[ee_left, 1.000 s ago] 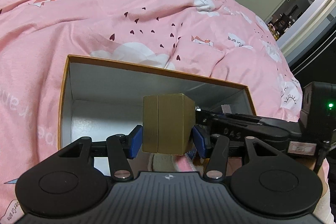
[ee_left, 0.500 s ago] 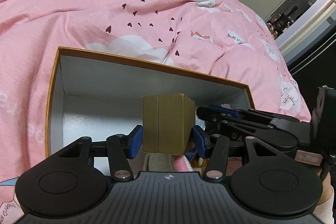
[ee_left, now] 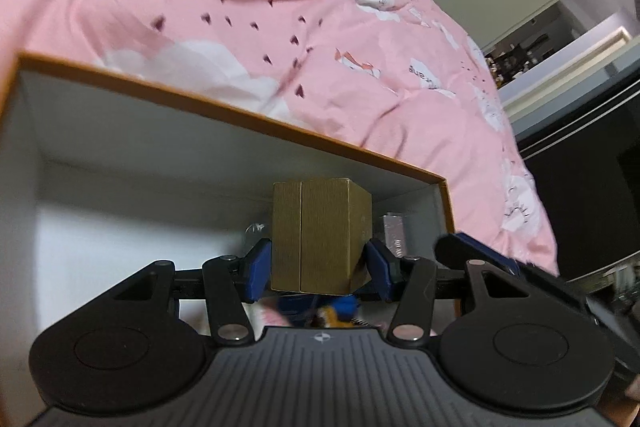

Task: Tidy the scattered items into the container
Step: 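Carry and lower the gold box with the left gripper while the right gripper lowers the compact into the box, then open the left gripper on the gold box while the right gripper releases the compact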

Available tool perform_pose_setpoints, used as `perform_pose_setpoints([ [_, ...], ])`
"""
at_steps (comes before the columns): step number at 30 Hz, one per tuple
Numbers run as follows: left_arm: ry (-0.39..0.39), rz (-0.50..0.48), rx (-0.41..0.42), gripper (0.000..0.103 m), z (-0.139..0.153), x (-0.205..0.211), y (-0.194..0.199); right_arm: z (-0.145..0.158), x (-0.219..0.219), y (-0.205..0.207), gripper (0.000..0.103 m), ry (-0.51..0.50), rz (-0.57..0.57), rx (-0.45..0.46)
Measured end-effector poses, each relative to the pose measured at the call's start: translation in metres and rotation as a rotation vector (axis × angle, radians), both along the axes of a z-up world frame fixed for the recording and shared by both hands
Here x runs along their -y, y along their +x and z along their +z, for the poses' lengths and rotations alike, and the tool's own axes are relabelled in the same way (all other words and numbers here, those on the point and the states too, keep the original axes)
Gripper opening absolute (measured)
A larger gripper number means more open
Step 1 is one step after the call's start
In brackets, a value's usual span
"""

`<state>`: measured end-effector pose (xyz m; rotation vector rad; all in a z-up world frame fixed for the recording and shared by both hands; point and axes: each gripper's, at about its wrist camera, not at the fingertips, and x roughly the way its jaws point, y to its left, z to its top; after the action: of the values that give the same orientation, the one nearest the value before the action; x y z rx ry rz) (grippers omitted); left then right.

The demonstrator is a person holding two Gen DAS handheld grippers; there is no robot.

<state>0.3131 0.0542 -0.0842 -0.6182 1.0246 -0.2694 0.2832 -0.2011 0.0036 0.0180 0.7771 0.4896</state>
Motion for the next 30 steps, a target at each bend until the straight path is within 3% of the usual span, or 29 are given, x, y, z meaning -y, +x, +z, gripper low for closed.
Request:
perform_pose_setpoints([
  [8, 0.003, 0.011, -0.081, 0.059, -0.028, 0.009, 0.011, -0.001, 0.015, -0.007, 0.021, 0.008, -0.033, -0.002],
  [18, -0.027, -0.014, -0.118, 0.060, -0.036, 0.009, 0.022, -0.004, 0.017, -0.013, 0.021, 0.011, -0.025, -0.012],
  [20, -0.007, -0.015, -0.119, 0.062, -0.034, 0.010, 0.023, -0.005, 0.018, -0.014, 0.021, 0.010, -0.025, -0.013],
  [23, 0.097, -0.009, -0.122, 0.069, -0.030, 0.015, 0.025, -0.005, 0.018, -0.016, 0.021, 0.009, -0.026, -0.016],
  [26, 0.128, -0.017, -0.120, 0.072, -0.027, 0.019, 0.026, -0.006, 0.017, -0.017, 0.021, 0.011, -0.021, -0.017],
  [29, 0.131, -0.025, -0.123, 0.062, -0.023, 0.022, 0.028, -0.006, 0.017, -0.018, 0.021, 0.012, -0.015, -0.020],
  [30, 0.123, -0.033, -0.122, 0.052, -0.022, 0.024, 0.028, -0.007, 0.018, -0.019, 0.021, 0.012, -0.014, -0.021],
])
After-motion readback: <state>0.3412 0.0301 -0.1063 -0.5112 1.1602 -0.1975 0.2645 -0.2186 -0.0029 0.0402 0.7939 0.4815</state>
